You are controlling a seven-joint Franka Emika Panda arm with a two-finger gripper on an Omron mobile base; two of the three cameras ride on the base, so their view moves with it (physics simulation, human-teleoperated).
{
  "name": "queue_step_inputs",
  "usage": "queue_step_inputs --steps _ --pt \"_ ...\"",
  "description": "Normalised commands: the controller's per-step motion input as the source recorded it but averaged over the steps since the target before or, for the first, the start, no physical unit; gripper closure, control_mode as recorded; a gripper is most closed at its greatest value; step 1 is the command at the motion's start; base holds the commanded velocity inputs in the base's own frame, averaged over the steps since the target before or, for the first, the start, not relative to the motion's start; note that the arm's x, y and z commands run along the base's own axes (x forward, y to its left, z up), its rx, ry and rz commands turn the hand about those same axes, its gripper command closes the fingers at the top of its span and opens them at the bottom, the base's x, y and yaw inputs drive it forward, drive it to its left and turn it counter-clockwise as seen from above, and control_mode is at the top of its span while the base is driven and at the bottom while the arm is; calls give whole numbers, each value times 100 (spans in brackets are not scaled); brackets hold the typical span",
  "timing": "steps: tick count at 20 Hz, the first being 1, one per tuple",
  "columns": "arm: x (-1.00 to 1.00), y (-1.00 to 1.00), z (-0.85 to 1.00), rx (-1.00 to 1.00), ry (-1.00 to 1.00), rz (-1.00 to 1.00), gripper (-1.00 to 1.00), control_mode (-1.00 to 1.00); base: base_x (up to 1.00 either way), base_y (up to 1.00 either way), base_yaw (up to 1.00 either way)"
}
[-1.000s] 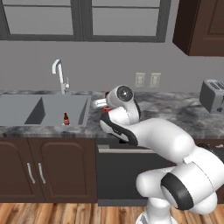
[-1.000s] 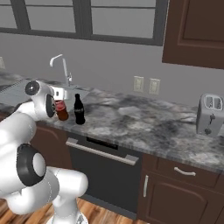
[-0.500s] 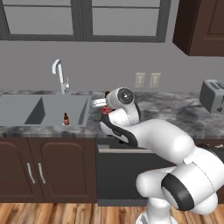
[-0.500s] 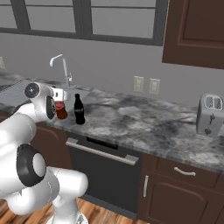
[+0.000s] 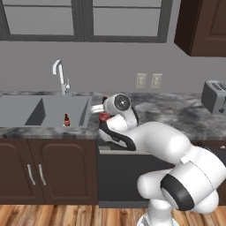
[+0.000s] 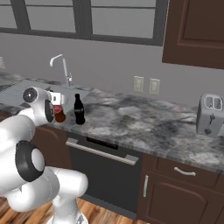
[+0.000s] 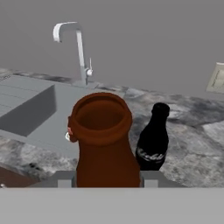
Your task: Place the large bottle from the dining counter next to the other large bottle outside the sink, and place the small bottle from the dining counter next to the other small bottle inside the sink.
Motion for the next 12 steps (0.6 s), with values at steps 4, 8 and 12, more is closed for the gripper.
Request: queue_step_inputs --steps 4,8,12 --pt "0 20 -9 -8 0 0 100 -100 0 0 0" --pt "2 10 -4 -1 -1 0 100 -100 0 0 0" --pt "12 1 -3 0 -1 0 100 -100 0 0 0"
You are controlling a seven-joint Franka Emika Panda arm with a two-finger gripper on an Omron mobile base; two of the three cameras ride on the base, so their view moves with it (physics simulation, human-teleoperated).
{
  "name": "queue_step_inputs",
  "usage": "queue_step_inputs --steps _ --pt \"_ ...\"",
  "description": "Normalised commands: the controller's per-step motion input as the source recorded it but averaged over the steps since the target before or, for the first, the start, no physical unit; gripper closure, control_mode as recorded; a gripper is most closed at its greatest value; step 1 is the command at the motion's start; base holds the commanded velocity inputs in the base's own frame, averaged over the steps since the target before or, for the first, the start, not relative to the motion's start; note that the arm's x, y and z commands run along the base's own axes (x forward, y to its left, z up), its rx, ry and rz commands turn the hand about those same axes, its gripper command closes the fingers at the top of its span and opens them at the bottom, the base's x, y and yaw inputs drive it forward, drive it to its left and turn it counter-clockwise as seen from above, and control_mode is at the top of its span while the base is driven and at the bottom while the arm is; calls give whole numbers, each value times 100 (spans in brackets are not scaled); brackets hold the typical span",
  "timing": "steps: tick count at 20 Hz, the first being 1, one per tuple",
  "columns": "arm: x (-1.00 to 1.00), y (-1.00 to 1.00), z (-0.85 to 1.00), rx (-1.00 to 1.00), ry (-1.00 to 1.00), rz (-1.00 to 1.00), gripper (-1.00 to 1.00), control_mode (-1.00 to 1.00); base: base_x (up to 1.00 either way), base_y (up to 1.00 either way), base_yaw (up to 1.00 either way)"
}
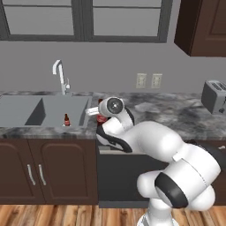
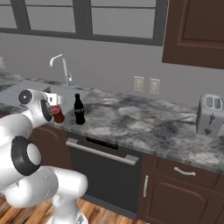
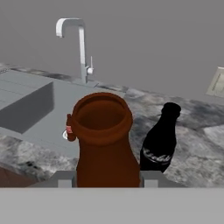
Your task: Place the large bottle from the dining counter next to the other large bottle outside the sink, and place the small bottle from the dining counter next to the other small bottle inside the sink.
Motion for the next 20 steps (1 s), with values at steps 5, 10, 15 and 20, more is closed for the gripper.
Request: queue_step_inputs --steps 5,10,15,20 --pt "20 0 -14 0 0 0 100 -100 0 0 0" --pt "23 1 -21 0 0 0 100 -100 0 0 0" --pt "18 3 -16 0 0 0 100 -100 0 0 0" --pt "15 4 -11 0 0 0 100 -100 0 0 0"
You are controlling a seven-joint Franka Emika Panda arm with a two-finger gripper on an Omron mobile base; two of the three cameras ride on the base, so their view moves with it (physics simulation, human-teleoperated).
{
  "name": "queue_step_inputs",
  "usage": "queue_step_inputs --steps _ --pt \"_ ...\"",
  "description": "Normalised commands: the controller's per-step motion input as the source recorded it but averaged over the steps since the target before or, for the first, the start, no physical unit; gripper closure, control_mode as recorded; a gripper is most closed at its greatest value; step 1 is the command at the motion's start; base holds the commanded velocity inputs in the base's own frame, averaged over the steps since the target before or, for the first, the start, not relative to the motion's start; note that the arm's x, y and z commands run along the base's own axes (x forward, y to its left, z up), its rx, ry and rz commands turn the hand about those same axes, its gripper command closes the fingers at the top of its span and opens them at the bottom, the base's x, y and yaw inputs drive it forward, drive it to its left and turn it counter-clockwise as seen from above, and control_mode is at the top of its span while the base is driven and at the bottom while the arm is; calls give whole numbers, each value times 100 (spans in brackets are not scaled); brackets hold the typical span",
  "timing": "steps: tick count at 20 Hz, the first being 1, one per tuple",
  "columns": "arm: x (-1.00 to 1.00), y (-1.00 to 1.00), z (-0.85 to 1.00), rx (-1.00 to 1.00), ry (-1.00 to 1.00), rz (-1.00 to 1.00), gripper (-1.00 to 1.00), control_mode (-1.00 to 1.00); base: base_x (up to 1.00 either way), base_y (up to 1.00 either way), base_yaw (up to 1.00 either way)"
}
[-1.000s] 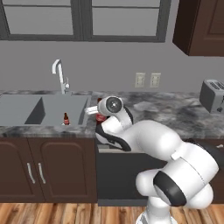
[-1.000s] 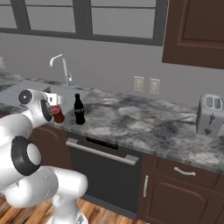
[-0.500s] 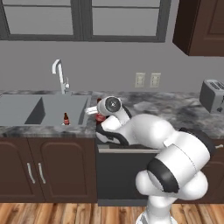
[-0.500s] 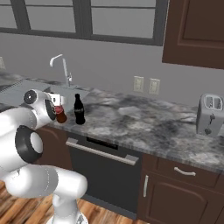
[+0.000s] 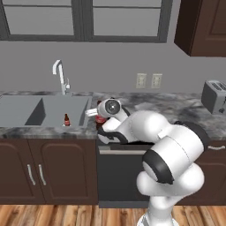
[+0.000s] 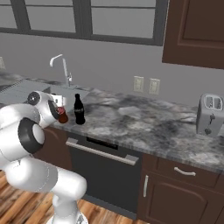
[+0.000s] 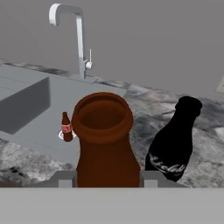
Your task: Place the large bottle from the dining counter next to the other large bottle outside the sink, and place the small bottle from the dining counter next to the other small bottle inside the sink.
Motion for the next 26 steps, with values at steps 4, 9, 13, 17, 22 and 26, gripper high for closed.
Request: queue_step_inputs --steps 4,9,13,17,22,26 --pt "14 5 -8 2 0 0 100 -100 0 0 0" --pt "11 4 -10 2 0 0 100 -100 0 0 0" --pt "12 4 -14 0 0 0 100 -100 0 0 0" --pt "11 5 -16 0 0 0 100 -100 0 0 0" --pt "12 4 -18 0 0 0 100 -100 0 0 0" --pt "18 2 -16 0 0 0 100 -100 0 0 0"
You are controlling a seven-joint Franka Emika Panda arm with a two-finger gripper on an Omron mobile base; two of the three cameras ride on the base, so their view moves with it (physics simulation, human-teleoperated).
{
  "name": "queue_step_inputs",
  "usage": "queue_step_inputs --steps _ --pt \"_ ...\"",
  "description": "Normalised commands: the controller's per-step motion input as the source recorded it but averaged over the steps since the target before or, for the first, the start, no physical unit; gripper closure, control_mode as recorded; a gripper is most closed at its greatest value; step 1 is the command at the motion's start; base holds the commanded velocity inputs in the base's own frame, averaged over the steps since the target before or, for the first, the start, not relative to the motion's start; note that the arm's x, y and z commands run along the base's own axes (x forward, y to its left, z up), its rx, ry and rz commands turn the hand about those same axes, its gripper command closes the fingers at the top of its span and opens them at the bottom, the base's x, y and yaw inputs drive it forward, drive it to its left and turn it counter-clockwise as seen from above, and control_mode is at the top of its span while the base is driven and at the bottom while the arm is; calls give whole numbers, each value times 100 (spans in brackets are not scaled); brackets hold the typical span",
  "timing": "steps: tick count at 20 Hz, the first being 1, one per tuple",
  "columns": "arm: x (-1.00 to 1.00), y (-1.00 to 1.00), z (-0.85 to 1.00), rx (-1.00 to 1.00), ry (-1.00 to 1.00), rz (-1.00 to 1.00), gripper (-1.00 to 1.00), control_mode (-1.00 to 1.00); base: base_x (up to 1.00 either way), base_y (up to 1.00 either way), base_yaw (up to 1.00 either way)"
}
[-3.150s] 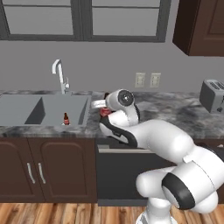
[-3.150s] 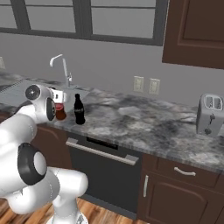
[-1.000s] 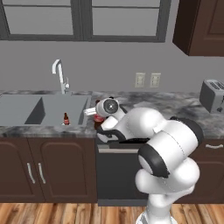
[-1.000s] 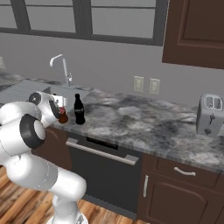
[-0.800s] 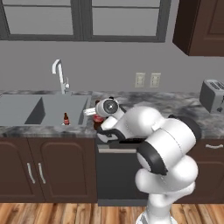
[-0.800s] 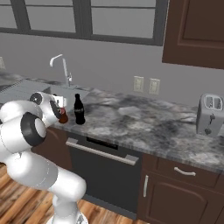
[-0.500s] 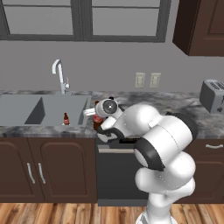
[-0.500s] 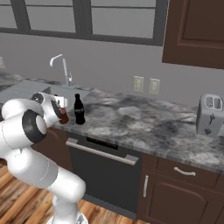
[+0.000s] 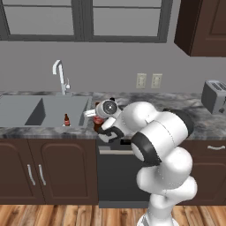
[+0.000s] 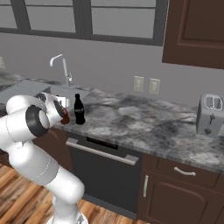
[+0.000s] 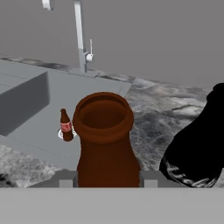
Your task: Place the large bottle from the dining counter next to the other large bottle outside the sink, and place the small bottle from the dining counter next to the other small bottle inside the sink.
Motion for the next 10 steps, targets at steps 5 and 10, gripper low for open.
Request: queue_step_inputs --steps 5,10 --pt "20 3 -18 0 0 0 100 -100 0 0 0" --pt "17 7 -21 0 0 0 100 -100 0 0 0"
